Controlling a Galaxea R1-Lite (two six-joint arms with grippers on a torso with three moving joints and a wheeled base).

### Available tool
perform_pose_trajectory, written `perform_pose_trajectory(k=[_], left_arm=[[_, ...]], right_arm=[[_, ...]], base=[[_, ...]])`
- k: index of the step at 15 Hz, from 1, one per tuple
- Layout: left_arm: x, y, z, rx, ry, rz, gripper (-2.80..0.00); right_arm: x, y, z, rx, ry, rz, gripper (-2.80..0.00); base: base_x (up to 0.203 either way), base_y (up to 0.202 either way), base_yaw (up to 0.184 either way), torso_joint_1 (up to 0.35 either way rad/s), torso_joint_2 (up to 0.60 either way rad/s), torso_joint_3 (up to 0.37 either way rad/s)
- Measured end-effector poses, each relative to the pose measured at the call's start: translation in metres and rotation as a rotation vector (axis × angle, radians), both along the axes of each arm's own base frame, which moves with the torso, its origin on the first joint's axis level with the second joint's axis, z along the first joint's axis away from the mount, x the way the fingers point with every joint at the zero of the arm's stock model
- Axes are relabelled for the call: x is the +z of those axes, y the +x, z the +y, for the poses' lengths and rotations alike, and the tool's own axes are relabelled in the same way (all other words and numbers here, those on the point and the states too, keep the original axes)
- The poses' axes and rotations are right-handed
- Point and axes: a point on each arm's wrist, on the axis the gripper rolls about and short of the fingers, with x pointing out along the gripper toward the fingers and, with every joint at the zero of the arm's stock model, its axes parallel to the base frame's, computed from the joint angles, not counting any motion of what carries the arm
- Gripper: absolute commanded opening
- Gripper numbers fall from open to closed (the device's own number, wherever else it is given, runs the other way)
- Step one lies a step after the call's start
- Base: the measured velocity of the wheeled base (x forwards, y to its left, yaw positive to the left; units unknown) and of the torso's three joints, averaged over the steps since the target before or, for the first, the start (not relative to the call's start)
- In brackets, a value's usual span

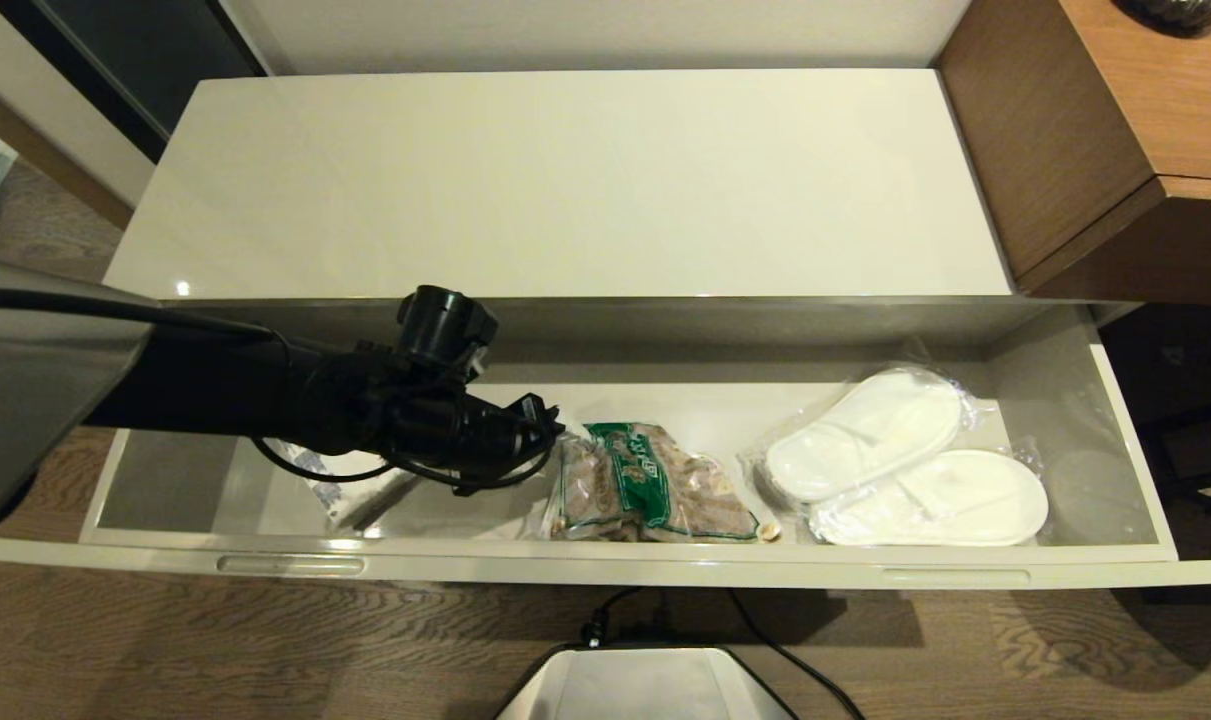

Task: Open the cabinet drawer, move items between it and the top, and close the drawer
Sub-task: Take out the solid drinks from the drawer

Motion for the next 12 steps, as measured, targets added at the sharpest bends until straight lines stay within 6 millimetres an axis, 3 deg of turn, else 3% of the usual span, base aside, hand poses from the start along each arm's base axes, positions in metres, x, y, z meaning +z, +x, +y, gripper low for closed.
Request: perform_pose_trajectory(k=[12], left_arm=[[-0.042,0.026,0.013,-0.011,-0.092,0.041,0.0]], right_arm=[[0.0,0.0,0.0,0.0,0.0,0.0,-2.8]], base=[[0.0,0.0,0.0,0.0,0.0,0.0]])
